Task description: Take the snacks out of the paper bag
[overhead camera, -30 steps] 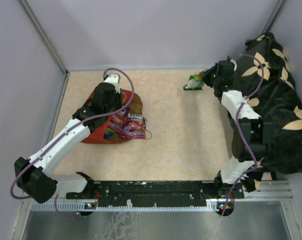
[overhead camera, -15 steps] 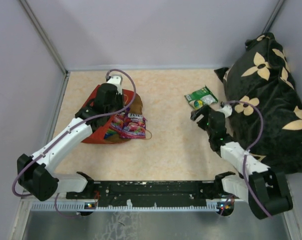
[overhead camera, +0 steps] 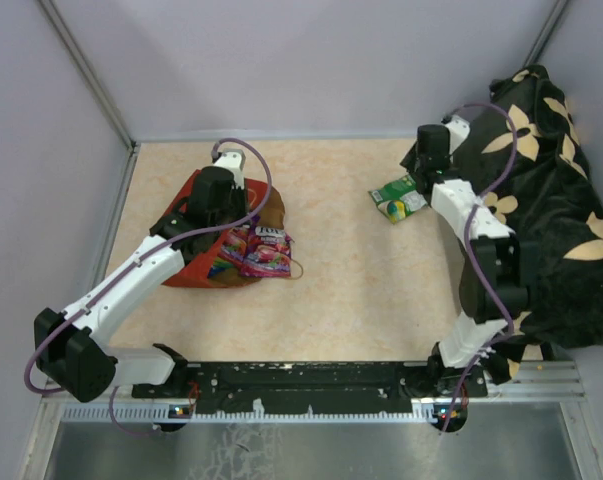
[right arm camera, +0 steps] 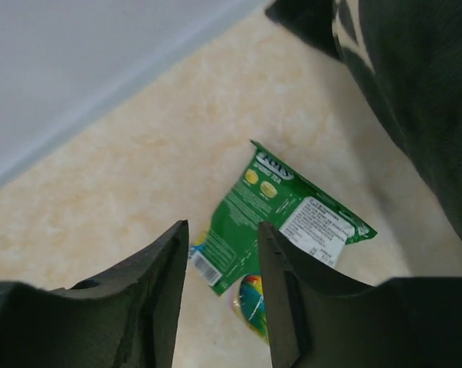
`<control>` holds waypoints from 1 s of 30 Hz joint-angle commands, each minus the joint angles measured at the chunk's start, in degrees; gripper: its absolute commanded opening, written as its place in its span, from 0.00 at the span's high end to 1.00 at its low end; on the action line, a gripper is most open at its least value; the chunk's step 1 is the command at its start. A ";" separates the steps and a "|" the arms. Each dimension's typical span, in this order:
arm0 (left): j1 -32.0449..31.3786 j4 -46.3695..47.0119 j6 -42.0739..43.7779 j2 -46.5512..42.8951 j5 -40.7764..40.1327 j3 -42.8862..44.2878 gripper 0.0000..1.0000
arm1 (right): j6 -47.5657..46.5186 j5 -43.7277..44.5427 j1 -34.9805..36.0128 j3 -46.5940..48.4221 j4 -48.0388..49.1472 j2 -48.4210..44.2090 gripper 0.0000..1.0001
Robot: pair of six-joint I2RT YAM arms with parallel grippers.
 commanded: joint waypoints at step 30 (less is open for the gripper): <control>0.16 -2.03 0.47 -1.73 3.33 0.24 1.00 | -22.43 -13.77 -4.48 31.76 -29.84 23.16 0.39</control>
